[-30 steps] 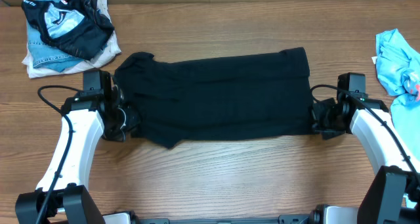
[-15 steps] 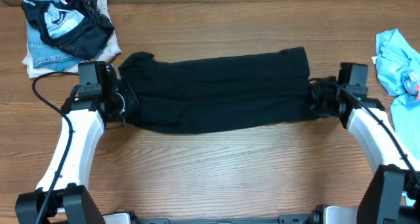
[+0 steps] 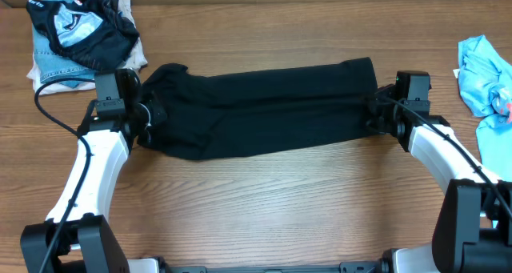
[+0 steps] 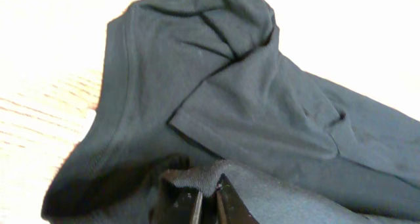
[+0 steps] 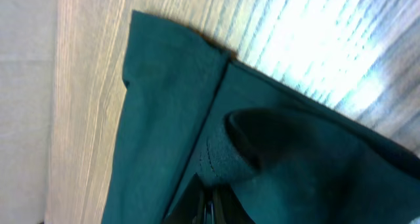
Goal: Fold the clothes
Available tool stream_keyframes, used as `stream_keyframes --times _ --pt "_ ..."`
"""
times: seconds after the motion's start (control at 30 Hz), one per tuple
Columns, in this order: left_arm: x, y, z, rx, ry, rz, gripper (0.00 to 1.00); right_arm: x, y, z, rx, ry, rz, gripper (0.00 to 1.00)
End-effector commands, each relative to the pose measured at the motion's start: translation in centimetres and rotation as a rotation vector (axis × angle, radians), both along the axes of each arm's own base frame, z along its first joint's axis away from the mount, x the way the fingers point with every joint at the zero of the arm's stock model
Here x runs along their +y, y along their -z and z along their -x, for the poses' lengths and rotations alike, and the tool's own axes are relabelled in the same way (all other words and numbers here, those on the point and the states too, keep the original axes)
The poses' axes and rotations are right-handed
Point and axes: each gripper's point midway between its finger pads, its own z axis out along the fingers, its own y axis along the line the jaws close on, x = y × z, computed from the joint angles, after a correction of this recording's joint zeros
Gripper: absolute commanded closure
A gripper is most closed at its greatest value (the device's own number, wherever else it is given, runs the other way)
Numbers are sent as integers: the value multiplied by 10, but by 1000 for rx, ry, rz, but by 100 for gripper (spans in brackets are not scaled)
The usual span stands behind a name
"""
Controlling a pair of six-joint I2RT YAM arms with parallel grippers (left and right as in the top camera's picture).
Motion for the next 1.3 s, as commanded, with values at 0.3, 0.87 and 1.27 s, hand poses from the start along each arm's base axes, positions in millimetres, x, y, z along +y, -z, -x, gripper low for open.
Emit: stream_keyframes --times 0.3,0.87,1.27 --pt "9 52 -13 93 -16 -35 71 -10 -12 -15 -62 32 55 67" --pt "8 -33 -27 18 23 -58 0 -5 -112 -28 -74 -382 318 0" --pt "-63 -33 24 198 275 29 0 -44 -70 4 180 -500 384 6"
